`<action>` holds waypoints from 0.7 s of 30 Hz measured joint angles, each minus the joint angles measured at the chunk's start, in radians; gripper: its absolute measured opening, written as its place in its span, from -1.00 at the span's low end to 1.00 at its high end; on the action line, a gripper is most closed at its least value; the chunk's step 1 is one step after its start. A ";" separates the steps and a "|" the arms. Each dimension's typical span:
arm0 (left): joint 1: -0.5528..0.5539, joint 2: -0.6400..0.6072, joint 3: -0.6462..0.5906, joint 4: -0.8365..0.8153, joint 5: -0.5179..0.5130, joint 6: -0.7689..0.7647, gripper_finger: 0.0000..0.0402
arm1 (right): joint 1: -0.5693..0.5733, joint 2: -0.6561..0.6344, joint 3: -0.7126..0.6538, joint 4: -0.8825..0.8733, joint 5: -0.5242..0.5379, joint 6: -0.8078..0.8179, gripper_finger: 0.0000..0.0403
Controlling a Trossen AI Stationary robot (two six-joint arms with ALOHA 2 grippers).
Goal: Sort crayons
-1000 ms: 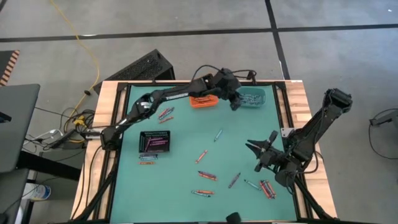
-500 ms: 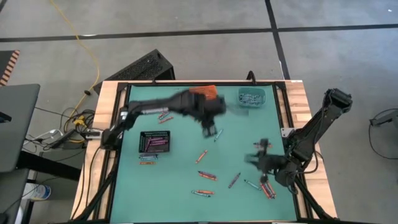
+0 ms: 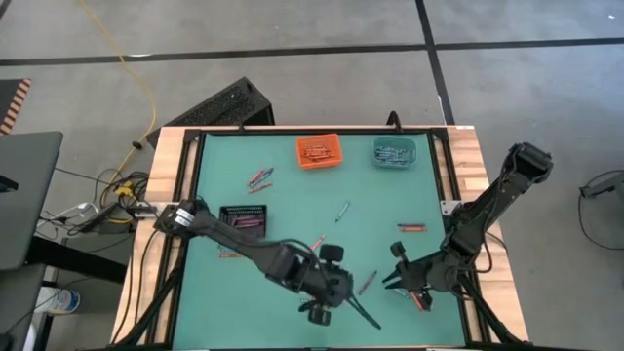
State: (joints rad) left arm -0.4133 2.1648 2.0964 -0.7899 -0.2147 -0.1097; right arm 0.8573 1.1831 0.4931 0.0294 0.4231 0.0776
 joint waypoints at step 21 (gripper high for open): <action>0.121 0.099 -0.354 0.771 0.305 0.072 -0.37 | -0.002 -0.043 0.009 -0.082 0.148 -0.027 -0.68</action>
State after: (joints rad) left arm -0.2926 2.2643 1.7423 -0.0193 0.0902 -0.0373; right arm 0.8549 1.1400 0.5020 -0.0523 0.5715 0.0507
